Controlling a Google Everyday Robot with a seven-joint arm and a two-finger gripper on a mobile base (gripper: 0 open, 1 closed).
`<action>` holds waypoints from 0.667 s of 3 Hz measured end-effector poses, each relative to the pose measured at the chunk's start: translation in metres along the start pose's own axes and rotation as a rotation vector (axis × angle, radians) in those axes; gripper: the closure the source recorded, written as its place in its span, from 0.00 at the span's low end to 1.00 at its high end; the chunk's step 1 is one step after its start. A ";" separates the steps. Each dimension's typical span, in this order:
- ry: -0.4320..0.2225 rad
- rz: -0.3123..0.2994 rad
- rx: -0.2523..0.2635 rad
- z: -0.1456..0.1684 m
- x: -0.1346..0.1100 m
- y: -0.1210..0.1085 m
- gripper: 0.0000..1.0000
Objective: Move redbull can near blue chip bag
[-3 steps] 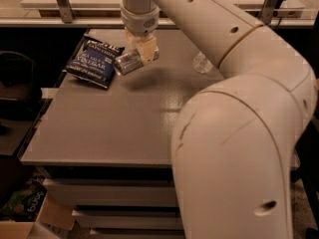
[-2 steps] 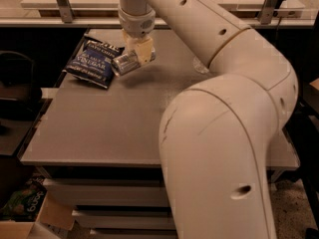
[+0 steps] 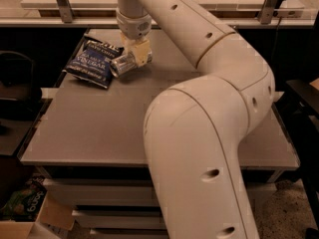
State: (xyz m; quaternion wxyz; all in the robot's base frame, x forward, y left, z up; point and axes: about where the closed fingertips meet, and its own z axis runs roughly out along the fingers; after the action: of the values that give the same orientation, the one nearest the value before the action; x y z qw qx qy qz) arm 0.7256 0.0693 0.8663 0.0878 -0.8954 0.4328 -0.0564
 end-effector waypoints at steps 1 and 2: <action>-0.005 -0.004 -0.002 0.004 0.000 -0.005 0.35; -0.009 -0.008 -0.003 0.007 0.001 -0.008 0.12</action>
Offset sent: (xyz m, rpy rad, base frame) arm -0.0045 -0.0080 0.0004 -0.0394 0.0740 0.0110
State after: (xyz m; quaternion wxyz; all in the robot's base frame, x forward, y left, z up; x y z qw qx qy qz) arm 0.7332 0.0744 0.8613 0.0883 -0.8975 0.4290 -0.0519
